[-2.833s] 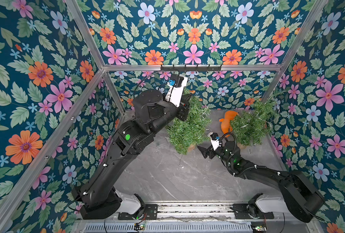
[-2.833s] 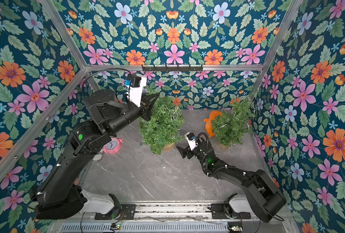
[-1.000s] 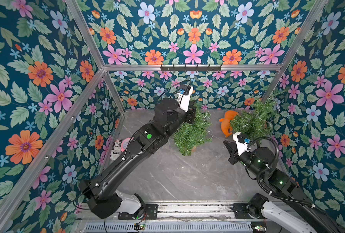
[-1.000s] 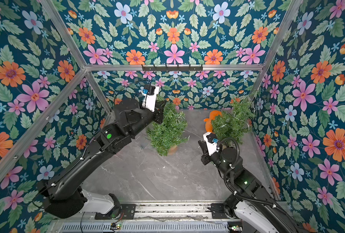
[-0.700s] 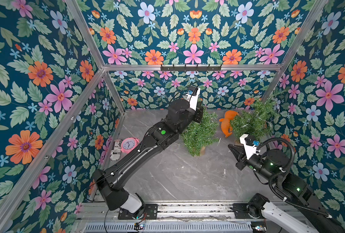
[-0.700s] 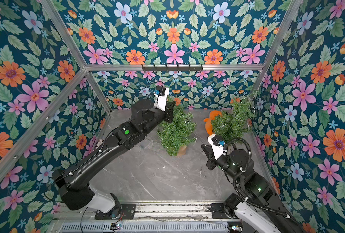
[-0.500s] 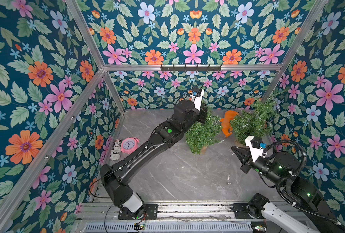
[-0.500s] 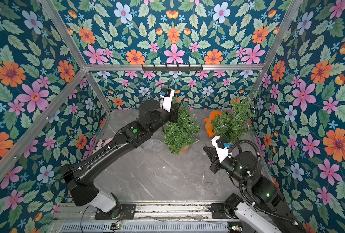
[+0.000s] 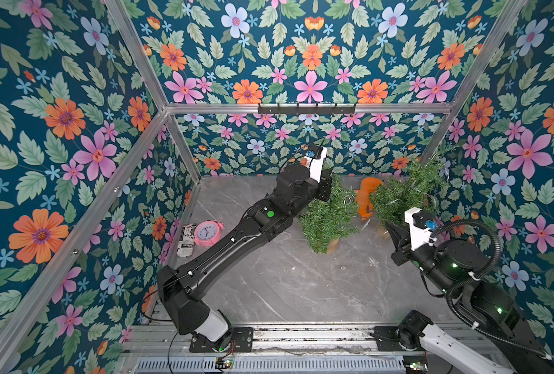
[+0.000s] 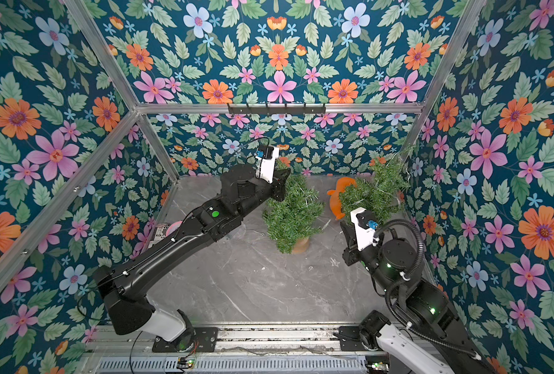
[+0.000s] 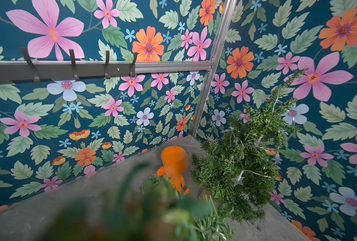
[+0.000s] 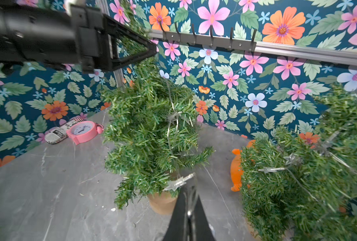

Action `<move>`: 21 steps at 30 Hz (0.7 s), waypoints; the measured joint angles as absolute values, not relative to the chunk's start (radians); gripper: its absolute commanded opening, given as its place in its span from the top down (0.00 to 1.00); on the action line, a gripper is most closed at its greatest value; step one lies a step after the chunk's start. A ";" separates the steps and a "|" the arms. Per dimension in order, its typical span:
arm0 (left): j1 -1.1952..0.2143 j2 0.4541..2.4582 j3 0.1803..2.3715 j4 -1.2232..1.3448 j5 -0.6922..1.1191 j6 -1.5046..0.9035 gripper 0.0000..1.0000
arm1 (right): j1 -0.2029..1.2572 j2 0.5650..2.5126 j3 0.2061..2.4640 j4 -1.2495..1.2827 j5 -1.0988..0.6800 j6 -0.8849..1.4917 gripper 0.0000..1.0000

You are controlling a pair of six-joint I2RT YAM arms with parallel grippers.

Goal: Wrap string light around the christmas tree
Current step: Wrap the light string around the Christmas tree.

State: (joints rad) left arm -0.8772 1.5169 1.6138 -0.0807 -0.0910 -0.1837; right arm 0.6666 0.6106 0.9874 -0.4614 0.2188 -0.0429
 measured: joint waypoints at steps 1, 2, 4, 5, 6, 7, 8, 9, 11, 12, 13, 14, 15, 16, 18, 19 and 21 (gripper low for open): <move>-0.877 1.508 1.608 -0.076 -0.081 -0.184 1.00 | 0.667 0.630 0.973 -0.451 0.226 -0.045 1.00; -0.877 1.501 1.605 -0.075 -0.075 -0.191 1.00 | 0.667 0.648 0.954 -0.439 0.233 -0.044 1.00; -0.877 1.492 1.601 -0.067 -0.070 -0.203 1.00 | 0.667 0.669 0.918 -0.414 0.239 -0.028 1.00; -0.877 1.489 1.601 -0.061 -0.063 -0.203 1.00 | 0.667 0.677 0.897 -0.403 0.238 -0.018 1.00; -0.877 1.488 1.601 -0.056 -0.060 -0.203 1.00 | 0.667 0.680 0.875 -0.394 0.239 -0.002 1.00; -0.877 1.488 1.601 -0.052 -0.061 -0.203 1.00 | 0.667 0.680 0.854 -0.384 0.238 0.010 1.00; -0.877 1.488 1.601 -0.051 -0.061 -0.202 1.00 | 0.667 0.679 0.830 -0.369 0.238 0.028 1.00; -0.877 1.488 1.601 -0.051 -0.063 -0.202 1.00 | 0.667 0.679 0.809 -0.359 0.238 0.043 1.00; -0.877 1.488 1.601 -0.054 -0.073 -0.201 1.00 | 0.667 0.683 0.766 -0.338 0.245 0.070 1.00; -0.877 1.488 1.600 -0.053 -0.073 -0.198 1.00 | 0.666 0.691 0.741 -0.327 0.256 0.080 1.00; -0.877 1.486 1.599 -0.054 -0.073 -0.196 1.00 | 0.664 0.700 0.724 -0.321 0.266 0.087 1.00; -0.877 1.481 1.594 -0.054 -0.073 -0.190 1.00 | 0.657 0.719 0.705 -0.310 0.274 0.099 1.00; -0.877 1.477 1.590 -0.055 -0.073 -0.184 1.00 | 0.646 0.740 0.695 -0.306 0.281 0.102 1.00; -0.877 1.473 1.587 -0.054 -0.073 -0.183 1.00 | 0.631 0.765 0.691 -0.302 0.283 0.111 1.00; -0.877 1.464 1.583 -0.054 -0.073 -0.183 1.00 | 0.584 0.812 0.692 -0.301 0.281 0.132 1.00; -0.877 1.460 1.580 -0.054 -0.072 -0.182 1.00 | 0.559 0.826 0.697 -0.301 0.279 0.144 1.00; -0.877 1.450 1.573 -0.054 -0.073 -0.179 1.00 | 0.499 0.869 0.717 -0.289 0.272 0.170 1.00</move>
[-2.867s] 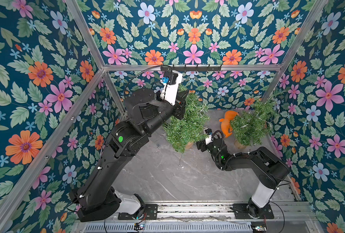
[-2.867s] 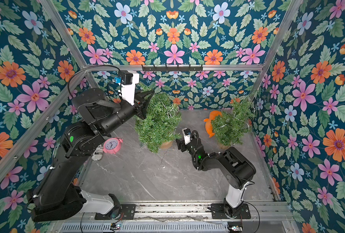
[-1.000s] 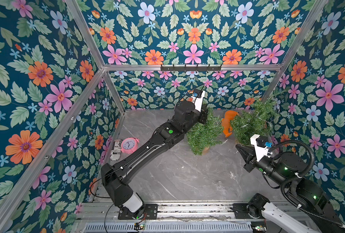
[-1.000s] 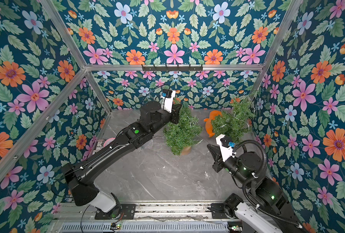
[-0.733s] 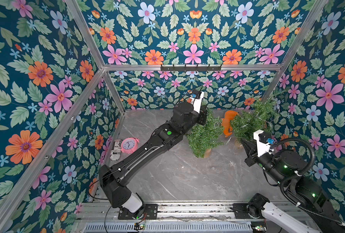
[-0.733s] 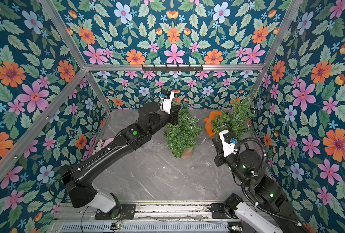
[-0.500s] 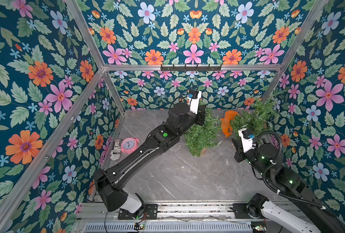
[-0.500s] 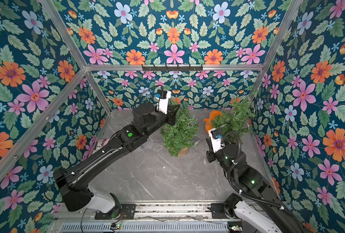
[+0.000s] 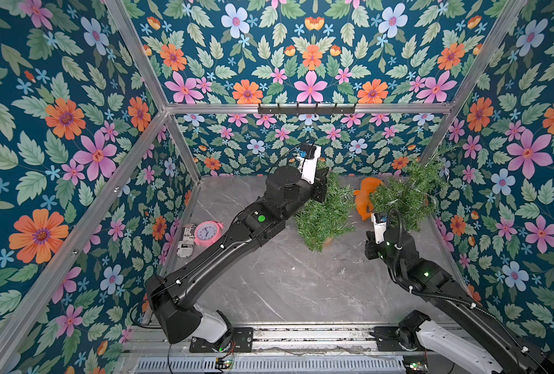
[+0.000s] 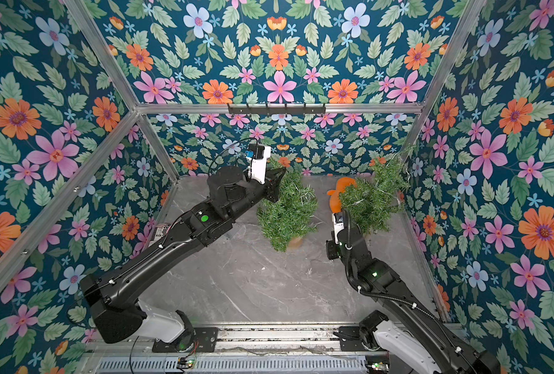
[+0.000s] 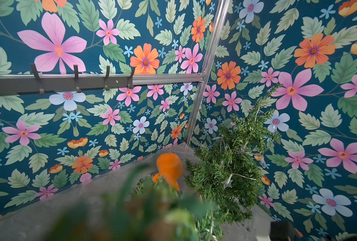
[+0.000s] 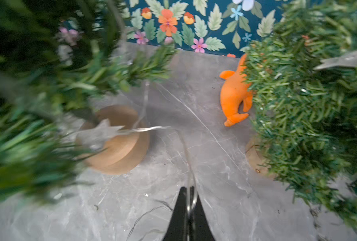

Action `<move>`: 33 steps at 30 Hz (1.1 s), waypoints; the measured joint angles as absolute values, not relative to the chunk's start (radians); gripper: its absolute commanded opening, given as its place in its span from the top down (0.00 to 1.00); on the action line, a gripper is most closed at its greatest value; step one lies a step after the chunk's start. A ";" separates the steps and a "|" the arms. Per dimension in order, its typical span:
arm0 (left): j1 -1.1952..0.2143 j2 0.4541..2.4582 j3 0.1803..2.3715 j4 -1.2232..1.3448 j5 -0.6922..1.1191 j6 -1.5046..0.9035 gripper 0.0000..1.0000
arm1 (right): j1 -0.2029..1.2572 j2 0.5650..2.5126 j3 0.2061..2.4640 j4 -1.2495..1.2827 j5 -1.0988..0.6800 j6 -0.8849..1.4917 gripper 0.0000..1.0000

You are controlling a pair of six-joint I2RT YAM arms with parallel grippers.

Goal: Wrap string light around the christmas tree
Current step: Wrap the light string around the Christmas tree.

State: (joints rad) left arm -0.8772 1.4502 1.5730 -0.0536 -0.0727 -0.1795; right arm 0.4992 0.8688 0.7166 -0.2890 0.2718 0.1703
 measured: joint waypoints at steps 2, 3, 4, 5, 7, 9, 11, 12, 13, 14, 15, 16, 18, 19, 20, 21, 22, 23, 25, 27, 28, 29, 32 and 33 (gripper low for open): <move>-0.877 1.441 1.560 -0.054 -0.073 -0.179 1.00 | 0.465 0.915 0.746 -0.292 0.272 0.187 1.00; -0.877 1.435 1.553 -0.054 -0.073 -0.179 1.00 | 0.455 0.939 0.765 -0.293 0.265 0.192 1.00; -0.877 1.431 1.546 -0.054 -0.073 -0.179 1.00 | 0.447 0.962 0.784 -0.294 0.265 0.197 1.00; -0.878 1.425 1.537 -0.056 -0.072 -0.179 1.00 | 0.438 0.986 0.805 -0.295 0.266 0.198 1.00; -0.878 1.413 1.523 -0.061 -0.072 -0.179 1.00 | 0.422 1.031 0.844 -0.294 0.273 0.199 1.00; -0.878 1.402 1.518 -0.070 -0.073 -0.179 1.00 | 0.407 1.083 0.884 -0.295 0.282 0.198 1.00; -0.878 1.389 1.515 -0.072 -0.073 -0.180 1.00 | 0.398 1.129 0.920 -0.300 0.295 0.197 1.00; -0.878 1.383 1.515 -0.075 -0.073 -0.180 1.00 | 0.396 1.145 0.933 -0.299 0.300 0.197 1.00; -0.877 1.375 1.513 -0.075 -0.072 -0.181 1.00 | 0.393 1.169 0.951 -0.300 0.306 0.197 1.00; -0.877 1.367 1.511 -0.075 -0.067 -0.184 1.00 | 0.389 1.190 0.968 -0.300 0.307 0.197 1.00; -0.877 1.360 1.507 -0.075 -0.060 -0.187 1.00 | 0.385 1.206 0.981 -0.301 0.307 0.196 1.00; -0.877 1.353 1.502 -0.074 -0.052 -0.192 1.00 | 0.380 1.227 1.001 -0.303 0.307 0.197 1.00; -0.878 1.342 1.494 -0.075 -0.045 -0.204 1.00 | 0.376 1.264 1.040 -0.315 0.307 0.197 1.00; -0.878 1.338 1.491 -0.075 -0.039 -0.206 1.00 | 0.376 1.280 1.059 -0.323 0.305 0.198 1.00; -0.878 1.335 1.489 -0.075 -0.035 -0.208 1.00 | 0.377 1.290 1.072 -0.327 0.300 0.198 1.00; -0.878 1.333 1.487 -0.075 -0.035 -0.210 1.00 | 0.377 1.292 1.077 -0.331 0.294 0.198 1.00; -0.878 1.331 1.485 -0.075 -0.036 -0.211 1.00 | 0.377 1.287 1.076 -0.334 0.288 0.198 1.00; -0.878 1.331 1.481 -0.075 -0.039 -0.214 1.00 | 0.377 1.272 1.066 -0.335 0.282 0.198 1.00; -0.878 1.334 1.473 -0.075 -0.050 -0.221 1.00 | 0.377 1.224 1.034 -0.341 0.264 0.198 1.00; -0.878 1.345 1.469 -0.076 -0.051 -0.228 1.00 | 0.377 1.165 1.004 -0.352 0.249 0.198 1.00; -0.878 1.350 1.468 -0.076 -0.051 -0.229 1.00 | 0.377 1.132 0.992 -0.361 0.237 0.197 1.00; -0.878 1.357 1.468 -0.076 -0.052 -0.229 1.00 | 0.378 1.091 0.980 -0.375 0.236 0.197 1.00; -0.878 1.377 1.468 -0.075 -0.060 -0.229 1.00 | 0.379 0.989 0.965 -0.429 0.209 0.197 1.00; -0.878 1.386 1.468 -0.075 -0.065 -0.229 1.00 | 0.379 0.956 0.963 -0.445 0.194 0.196 1.00</move>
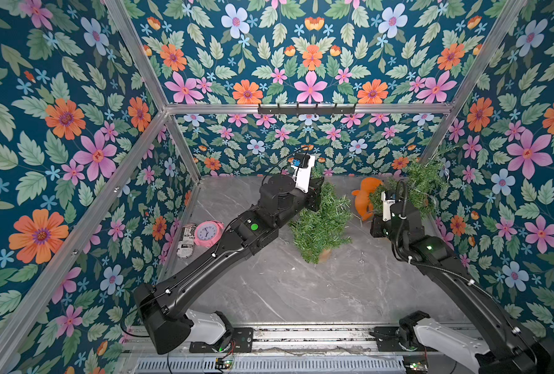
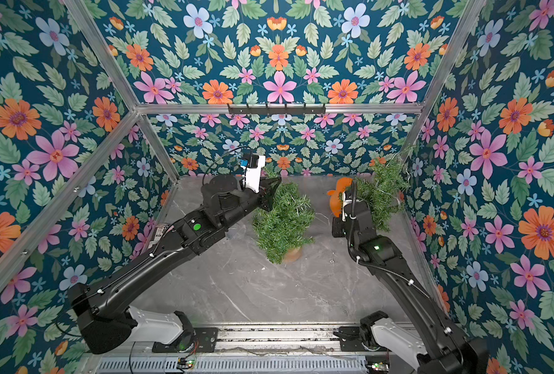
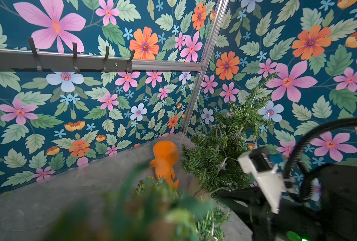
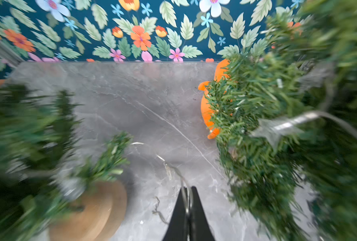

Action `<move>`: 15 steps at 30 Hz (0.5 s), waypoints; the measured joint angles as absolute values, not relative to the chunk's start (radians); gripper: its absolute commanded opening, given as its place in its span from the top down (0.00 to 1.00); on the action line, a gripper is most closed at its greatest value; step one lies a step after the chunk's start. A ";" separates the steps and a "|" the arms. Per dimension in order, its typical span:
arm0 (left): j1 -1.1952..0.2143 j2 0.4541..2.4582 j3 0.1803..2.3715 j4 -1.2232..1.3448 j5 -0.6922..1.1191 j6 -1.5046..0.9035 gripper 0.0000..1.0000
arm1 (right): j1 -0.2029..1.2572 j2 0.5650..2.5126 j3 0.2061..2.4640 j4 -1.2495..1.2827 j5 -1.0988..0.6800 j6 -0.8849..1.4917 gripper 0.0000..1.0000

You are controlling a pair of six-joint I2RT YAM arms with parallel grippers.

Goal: Wrap string light around the christmas tree
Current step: Wrap the light string around the Christmas tree.

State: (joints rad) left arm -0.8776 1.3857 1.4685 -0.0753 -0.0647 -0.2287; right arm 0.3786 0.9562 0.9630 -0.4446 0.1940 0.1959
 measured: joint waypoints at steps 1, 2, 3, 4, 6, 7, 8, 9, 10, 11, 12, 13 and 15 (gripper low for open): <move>-0.878 1.394 1.469 -0.075 -0.069 -0.229 1.00 | 0.379 0.929 0.962 -0.460 0.173 0.193 1.00; -0.878 1.402 1.470 -0.075 -0.076 -0.228 1.00 | 0.381 0.902 0.962 -0.485 0.154 0.187 1.00; -0.878 1.409 1.471 -0.075 -0.080 -0.228 1.00 | 0.385 0.881 0.963 -0.508 0.135 0.185 1.00; -0.878 1.415 1.472 -0.075 -0.081 -0.228 1.00 | 0.392 0.866 0.968 -0.530 0.116 0.181 1.00; -0.878 1.426 1.475 -0.065 -0.087 -0.228 1.00 | 0.410 0.847 0.990 -0.585 0.072 0.180 1.00; -0.878 1.431 1.475 -0.056 -0.088 -0.228 1.00 | 0.419 0.841 1.003 -0.606 0.062 0.179 1.00; -0.878 1.438 1.476 -0.046 -0.088 -0.228 1.00 | 0.429 0.834 1.018 -0.628 0.049 0.179 1.00; -0.878 1.442 1.476 -0.041 -0.089 -0.228 1.00 | 0.442 0.828 1.034 -0.649 0.036 0.176 1.00; -0.878 1.445 1.475 -0.038 -0.089 -0.228 1.00 | 0.453 0.824 1.047 -0.664 0.028 0.176 1.00; -0.878 1.448 1.471 -0.031 -0.091 -0.228 1.00 | 0.464 0.821 1.059 -0.678 0.021 0.176 1.00; -0.878 1.448 1.464 -0.025 -0.093 -0.229 1.00 | 0.471 0.817 1.071 -0.690 0.001 0.176 1.00; -0.878 1.448 1.459 -0.023 -0.093 -0.229 1.00 | 0.473 0.813 1.080 -0.698 -0.019 0.176 1.00; -0.878 1.448 1.444 -0.011 -0.097 -0.233 1.00 | 0.475 0.807 1.097 -0.702 -0.043 0.181 1.00</move>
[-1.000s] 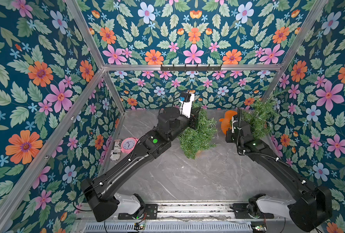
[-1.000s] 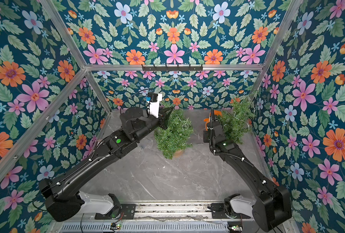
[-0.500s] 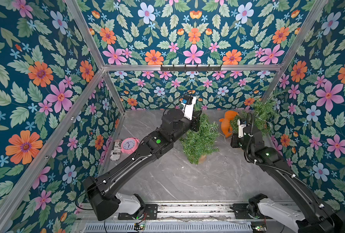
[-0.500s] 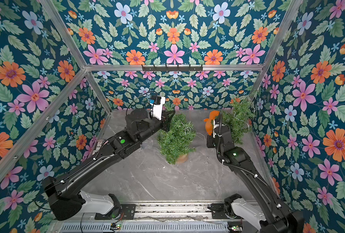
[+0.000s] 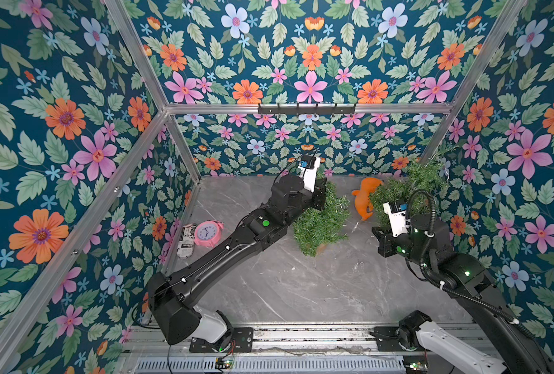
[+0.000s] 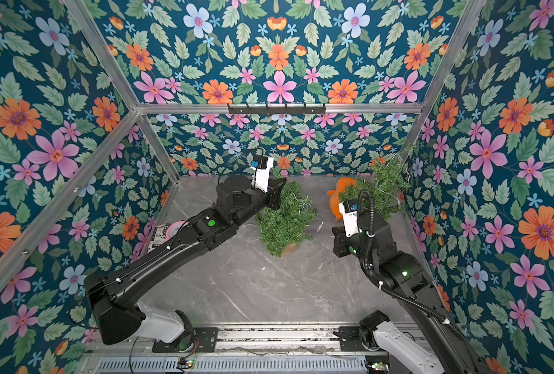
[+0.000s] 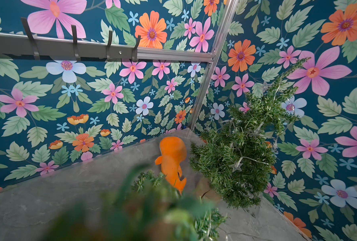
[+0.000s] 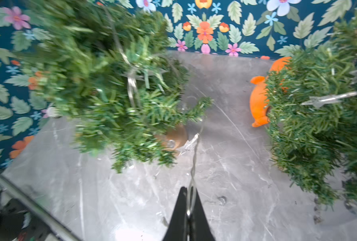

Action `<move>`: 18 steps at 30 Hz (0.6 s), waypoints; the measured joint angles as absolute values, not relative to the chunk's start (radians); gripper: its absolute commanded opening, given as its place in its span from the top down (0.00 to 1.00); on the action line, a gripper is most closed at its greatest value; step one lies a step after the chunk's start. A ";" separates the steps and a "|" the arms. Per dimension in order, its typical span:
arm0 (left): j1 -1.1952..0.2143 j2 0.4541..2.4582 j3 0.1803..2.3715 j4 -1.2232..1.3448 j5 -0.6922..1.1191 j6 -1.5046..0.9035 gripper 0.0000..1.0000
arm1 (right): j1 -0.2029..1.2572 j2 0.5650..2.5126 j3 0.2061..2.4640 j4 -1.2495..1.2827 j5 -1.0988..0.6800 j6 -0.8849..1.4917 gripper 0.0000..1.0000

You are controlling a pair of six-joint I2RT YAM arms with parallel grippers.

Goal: Wrap string light around the christmas tree
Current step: Wrap the light string around the Christmas tree.

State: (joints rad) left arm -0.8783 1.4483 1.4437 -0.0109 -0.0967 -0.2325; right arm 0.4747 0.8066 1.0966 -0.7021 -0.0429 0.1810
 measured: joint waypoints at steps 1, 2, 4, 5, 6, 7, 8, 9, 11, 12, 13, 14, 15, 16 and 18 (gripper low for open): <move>-0.878 1.448 1.438 -0.007 -0.098 -0.233 1.00 | 0.475 0.805 1.102 -0.701 -0.059 0.184 1.00; -0.878 1.448 1.428 0.000 -0.103 -0.233 1.00 | 0.476 0.805 1.106 -0.699 -0.076 0.192 1.00; -0.878 1.442 1.412 0.012 -0.105 -0.237 1.00 | 0.476 0.805 1.113 -0.691 -0.112 0.208 1.00; -0.878 1.437 1.405 0.015 -0.109 -0.237 1.00 | 0.477 0.805 1.114 -0.682 -0.130 0.215 1.00; -0.878 1.431 1.397 0.020 -0.111 -0.239 0.93 | 0.477 0.805 1.116 -0.673 -0.143 0.228 1.00; -0.878 1.428 1.392 0.023 -0.113 -0.240 0.88 | 0.477 0.806 1.116 -0.664 -0.155 0.235 1.00; -0.878 1.427 1.387 0.030 -0.115 -0.240 0.83 | 0.477 0.810 1.116 -0.654 -0.163 0.238 1.00; -0.878 1.426 1.383 0.037 -0.117 -0.241 0.78 | 0.477 0.812 1.116 -0.646 -0.173 0.245 1.00; -0.878 1.421 1.377 0.054 -0.120 -0.250 0.66 | 0.477 0.822 1.112 -0.637 -0.176 0.254 1.00; -0.878 1.416 1.374 0.059 -0.123 -0.251 0.56 | 0.477 0.826 1.105 -0.634 -0.177 0.258 1.00; -0.878 1.411 1.370 0.059 -0.123 -0.250 0.48 | 0.477 0.828 1.097 -0.632 -0.179 0.260 1.00; -0.878 1.406 1.364 0.062 -0.126 -0.251 0.39 | 0.477 0.828 1.085 -0.630 -0.179 0.265 1.00; -0.878 1.399 1.360 0.065 -0.128 -0.250 0.30 | 0.477 0.829 1.075 -0.630 -0.179 0.274 1.00; -0.878 1.394 1.357 0.062 -0.131 -0.240 0.24 | 0.477 0.831 1.066 -0.628 -0.180 0.284 1.00; -0.878 1.382 1.353 0.049 -0.131 -0.232 0.13 | 0.477 0.835 1.048 -0.616 -0.189 0.295 1.00</move>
State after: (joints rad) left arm -0.8780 1.3815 1.3533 0.0490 -0.1314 -0.2317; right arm 0.4767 0.8352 1.0481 -0.6155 -0.1894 0.2951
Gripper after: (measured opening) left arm 0.794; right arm 0.050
